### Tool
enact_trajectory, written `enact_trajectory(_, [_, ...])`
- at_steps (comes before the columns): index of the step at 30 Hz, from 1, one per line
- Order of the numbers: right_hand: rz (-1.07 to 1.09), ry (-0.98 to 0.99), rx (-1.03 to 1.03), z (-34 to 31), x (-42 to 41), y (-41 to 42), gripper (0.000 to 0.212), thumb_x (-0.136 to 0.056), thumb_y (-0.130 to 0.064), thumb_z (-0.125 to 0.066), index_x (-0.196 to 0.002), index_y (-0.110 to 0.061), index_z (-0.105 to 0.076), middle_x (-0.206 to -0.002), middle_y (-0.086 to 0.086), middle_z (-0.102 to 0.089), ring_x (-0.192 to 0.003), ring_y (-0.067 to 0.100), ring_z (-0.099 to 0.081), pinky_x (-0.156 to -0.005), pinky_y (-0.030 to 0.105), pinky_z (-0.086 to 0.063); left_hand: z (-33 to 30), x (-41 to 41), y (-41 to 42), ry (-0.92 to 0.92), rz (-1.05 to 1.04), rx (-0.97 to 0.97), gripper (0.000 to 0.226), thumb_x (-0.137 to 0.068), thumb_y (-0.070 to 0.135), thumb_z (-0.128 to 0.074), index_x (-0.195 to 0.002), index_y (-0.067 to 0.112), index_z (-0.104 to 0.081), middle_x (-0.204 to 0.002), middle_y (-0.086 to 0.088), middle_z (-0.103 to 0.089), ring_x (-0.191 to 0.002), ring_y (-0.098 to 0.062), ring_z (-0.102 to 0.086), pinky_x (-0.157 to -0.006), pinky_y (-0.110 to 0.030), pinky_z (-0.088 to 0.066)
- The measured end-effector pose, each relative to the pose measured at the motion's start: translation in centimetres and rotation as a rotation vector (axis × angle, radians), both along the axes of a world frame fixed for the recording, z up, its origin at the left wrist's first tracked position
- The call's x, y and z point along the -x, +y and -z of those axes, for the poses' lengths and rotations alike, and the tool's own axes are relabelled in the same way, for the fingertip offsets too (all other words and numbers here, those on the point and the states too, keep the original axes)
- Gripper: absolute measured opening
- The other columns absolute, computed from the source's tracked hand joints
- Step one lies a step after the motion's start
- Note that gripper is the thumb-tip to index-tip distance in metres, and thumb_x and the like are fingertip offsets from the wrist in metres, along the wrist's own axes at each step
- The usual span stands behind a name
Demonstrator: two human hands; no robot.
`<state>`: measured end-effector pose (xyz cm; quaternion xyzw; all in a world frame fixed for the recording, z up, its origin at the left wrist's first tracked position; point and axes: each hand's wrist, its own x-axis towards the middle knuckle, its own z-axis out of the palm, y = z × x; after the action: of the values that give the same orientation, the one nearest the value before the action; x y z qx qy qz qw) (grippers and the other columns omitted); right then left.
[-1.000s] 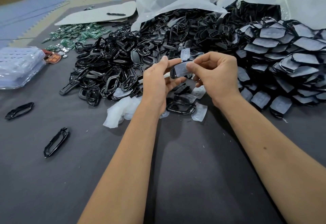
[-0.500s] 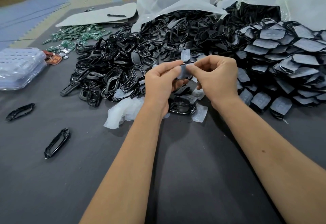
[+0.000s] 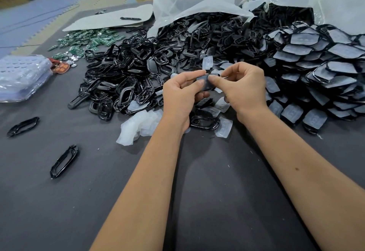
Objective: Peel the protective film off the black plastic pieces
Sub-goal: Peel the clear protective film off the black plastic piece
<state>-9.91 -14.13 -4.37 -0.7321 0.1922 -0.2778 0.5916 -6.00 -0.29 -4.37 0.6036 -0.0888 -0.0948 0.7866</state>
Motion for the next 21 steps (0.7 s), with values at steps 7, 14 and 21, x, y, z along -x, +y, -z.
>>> enact_trajectory(7, [-0.179,-0.029,-0.272,-0.46,0.17,0.17,0.023,-0.080,-0.015,-0.090,-0.077,-0.016,-0.067,-0.061,-0.007,-0.065,-0.048,0.004,-0.053,-0.041,0.019,-0.038,-0.14,-0.28,0.27,0.018,0.013,0.042,0.025,-0.095,-0.007,-0.060,-0.100,0.008,-0.079,-0.090,-0.013,-0.073,-0.058,-0.017,-0.064,-0.057,-0.020,-0.052])
enact_trajectory(14, [-0.229,-0.023,-0.316,-0.71,0.39,0.20,0.010,-0.087,-0.008,-0.082,-0.085,-0.010,-0.072,-0.072,0.000,-0.069,-0.057,0.006,-0.058,-0.048,0.021,-0.046,-0.25,0.06,0.21,-0.025,0.011,0.000,0.021,-0.092,-0.008,-0.068,-0.103,0.007,-0.076,-0.082,-0.007,-0.075,-0.057,-0.010,-0.062,-0.056,-0.016,-0.050])
enact_trajectory(21, [-0.208,-0.039,-0.330,-0.79,0.36,0.68,0.009,-0.093,-0.001,-0.070,-0.090,-0.009,-0.073,-0.084,0.010,-0.071,-0.070,0.017,-0.067,-0.046,0.023,-0.049,-0.18,0.32,-0.08,-0.049,-0.010,0.006,0.020,-0.090,-0.010,-0.068,-0.099,0.006,-0.076,-0.088,-0.012,-0.075,-0.062,-0.010,-0.067,-0.055,-0.017,-0.050])
